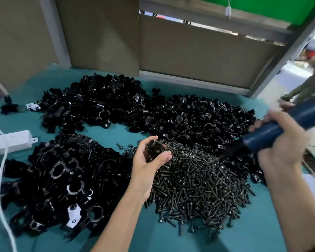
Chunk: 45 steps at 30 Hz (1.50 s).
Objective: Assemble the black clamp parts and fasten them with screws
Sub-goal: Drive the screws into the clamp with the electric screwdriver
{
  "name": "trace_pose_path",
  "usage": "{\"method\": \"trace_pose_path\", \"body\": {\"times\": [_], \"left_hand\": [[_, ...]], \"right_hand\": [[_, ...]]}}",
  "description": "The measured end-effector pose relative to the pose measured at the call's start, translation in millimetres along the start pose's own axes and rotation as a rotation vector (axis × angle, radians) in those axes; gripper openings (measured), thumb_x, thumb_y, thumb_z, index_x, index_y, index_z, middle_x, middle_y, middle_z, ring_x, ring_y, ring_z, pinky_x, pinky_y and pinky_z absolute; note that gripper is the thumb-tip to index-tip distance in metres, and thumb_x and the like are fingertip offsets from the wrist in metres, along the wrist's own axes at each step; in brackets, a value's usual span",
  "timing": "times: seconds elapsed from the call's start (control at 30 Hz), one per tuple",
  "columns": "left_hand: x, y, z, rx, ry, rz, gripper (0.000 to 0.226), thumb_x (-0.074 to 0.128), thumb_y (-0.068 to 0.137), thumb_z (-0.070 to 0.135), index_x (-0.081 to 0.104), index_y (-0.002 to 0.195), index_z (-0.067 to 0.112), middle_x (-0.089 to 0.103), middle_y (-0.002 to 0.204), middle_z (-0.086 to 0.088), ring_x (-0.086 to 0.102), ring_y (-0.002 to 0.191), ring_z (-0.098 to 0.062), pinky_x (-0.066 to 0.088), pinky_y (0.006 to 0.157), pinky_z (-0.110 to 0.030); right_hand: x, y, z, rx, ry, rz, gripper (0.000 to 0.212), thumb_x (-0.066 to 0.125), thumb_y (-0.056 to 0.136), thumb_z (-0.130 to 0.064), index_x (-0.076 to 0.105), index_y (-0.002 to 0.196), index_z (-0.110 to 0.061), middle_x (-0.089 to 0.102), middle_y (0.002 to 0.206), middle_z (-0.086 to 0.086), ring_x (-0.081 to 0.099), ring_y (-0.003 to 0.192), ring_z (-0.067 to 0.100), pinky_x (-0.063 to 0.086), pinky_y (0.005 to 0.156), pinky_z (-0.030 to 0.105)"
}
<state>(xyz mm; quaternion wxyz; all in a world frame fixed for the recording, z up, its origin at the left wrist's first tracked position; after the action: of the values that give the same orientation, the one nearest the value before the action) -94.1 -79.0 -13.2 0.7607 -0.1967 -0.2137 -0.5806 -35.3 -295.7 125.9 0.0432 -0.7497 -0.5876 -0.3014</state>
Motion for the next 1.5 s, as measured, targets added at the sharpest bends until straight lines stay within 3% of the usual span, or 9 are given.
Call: {"method": "trace_pose_path", "body": {"times": [0.13, 0.23, 0.33, 0.6, 0.8, 0.97, 1.2, 1.4, 1.5], "left_hand": [[-1.5, 1.6, -0.2, 0.001, 0.069, 0.018, 0.057, 0.091, 0.066, 0.019, 0.067, 0.116, 0.035, 0.073, 0.102, -0.009, 0.068, 0.108, -0.036, 0.051, 0.103, -0.046], [-0.2, 1.7, 0.0, -0.003, 0.118, 0.029, 0.063, 0.095, 0.057, 0.033, 0.067, 0.113, 0.04, 0.071, 0.116, -0.01, 0.064, 0.117, -0.035, 0.045, 0.109, -0.049], [-0.9, 2.1, -3.1, 0.02, 0.143, 0.023, 0.057, 0.09, 0.063, 0.024, 0.068, 0.113, 0.041, 0.074, 0.111, -0.006, 0.067, 0.114, -0.029, 0.045, 0.109, -0.05], [-0.5, 3.0, -3.3, 0.058, 0.139, -0.02, 0.057, 0.088, 0.062, 0.026, 0.067, 0.115, 0.032, 0.075, 0.101, -0.003, 0.069, 0.106, -0.031, 0.047, 0.107, -0.054], [0.4, 3.2, -5.2, 0.046, 0.166, -0.022, 0.058, 0.086, 0.067, 0.017, 0.066, 0.116, 0.039, 0.074, 0.103, 0.001, 0.068, 0.11, -0.032, 0.047, 0.107, -0.052], [0.3, 2.8, -4.4, 0.046, 0.176, -0.016, 0.048, 0.081, 0.068, 0.011, 0.068, 0.109, 0.034, 0.073, 0.098, 0.001, 0.071, 0.1, -0.026, 0.049, 0.105, -0.052], [1.1, 2.1, -3.6, 0.024, 0.184, -0.006, 0.048, 0.09, 0.06, 0.025, 0.066, 0.102, 0.033, 0.073, 0.102, 0.0, 0.063, 0.115, -0.038, 0.043, 0.11, -0.055], [0.0, 2.6, -2.3, -0.002, 0.201, -0.011, 0.041, 0.088, 0.062, 0.02, 0.069, 0.096, 0.034, 0.073, 0.104, 0.0, 0.063, 0.117, -0.033, 0.039, 0.113, -0.054], [0.5, 0.8, -0.3, -0.032, 0.181, -0.023, 0.046, 0.092, 0.056, 0.029, 0.069, 0.096, 0.034, 0.073, 0.108, -0.006, 0.062, 0.118, -0.035, 0.038, 0.114, -0.054]], "right_hand": [[48.2, 5.7, 14.7, 0.13, 0.029, -0.052, 0.03, 0.064, 0.071, -0.006, 0.047, 0.095, -0.01, 0.05, 0.064, 0.001, 0.048, 0.052, 0.016, 0.046, 0.054, 0.026], [76.9, 8.7, 19.9, 0.229, 0.132, -0.045, 0.014, 0.062, 0.072, -0.008, 0.052, 0.078, -0.014, 0.051, 0.061, 0.001, 0.048, 0.049, 0.016, 0.045, 0.053, 0.024], [94.2, 11.8, 22.6, 0.275, 0.179, -0.037, 0.013, 0.061, 0.077, -0.006, 0.05, 0.073, -0.012, 0.05, 0.059, 0.002, 0.048, 0.047, 0.016, 0.045, 0.051, 0.024], [111.1, 16.4, 35.1, 0.278, 0.103, -0.029, 0.019, 0.061, 0.081, -0.002, 0.044, 0.089, -0.007, 0.048, 0.058, 0.006, 0.045, 0.043, 0.019, 0.044, 0.048, 0.027], [114.3, 15.5, 42.4, 0.297, 0.061, -0.057, 0.027, 0.062, 0.08, -0.002, 0.043, 0.099, -0.007, 0.048, 0.06, 0.008, 0.046, 0.045, 0.02, 0.044, 0.048, 0.029], [114.1, 15.3, 44.6, 0.306, 0.059, -0.062, 0.026, 0.062, 0.08, -0.002, 0.044, 0.097, -0.006, 0.049, 0.06, 0.008, 0.046, 0.045, 0.02, 0.045, 0.048, 0.028], [112.0, 15.3, 48.5, 0.331, 0.056, -0.07, 0.026, 0.063, 0.079, -0.004, 0.044, 0.097, -0.006, 0.049, 0.059, 0.007, 0.046, 0.045, 0.019, 0.045, 0.048, 0.029], [110.8, 16.3, 51.7, 0.372, 0.079, -0.059, 0.02, 0.061, 0.079, -0.003, 0.044, 0.089, -0.007, 0.049, 0.057, 0.006, 0.045, 0.044, 0.019, 0.043, 0.047, 0.027], [110.0, 16.7, 53.3, 0.381, 0.079, -0.057, 0.019, 0.061, 0.079, -0.004, 0.044, 0.086, -0.008, 0.048, 0.057, 0.006, 0.045, 0.044, 0.018, 0.043, 0.047, 0.027]]}}
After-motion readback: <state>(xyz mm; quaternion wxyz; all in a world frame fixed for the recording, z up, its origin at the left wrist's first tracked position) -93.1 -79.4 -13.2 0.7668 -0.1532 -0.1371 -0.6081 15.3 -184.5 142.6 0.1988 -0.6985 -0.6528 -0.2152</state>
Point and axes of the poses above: each hand's wrist, its own y-axis towards the middle knuckle, its own x-axis out of the palm, z = x × y, the point moved 1 cm from there along y, towards the middle knuckle
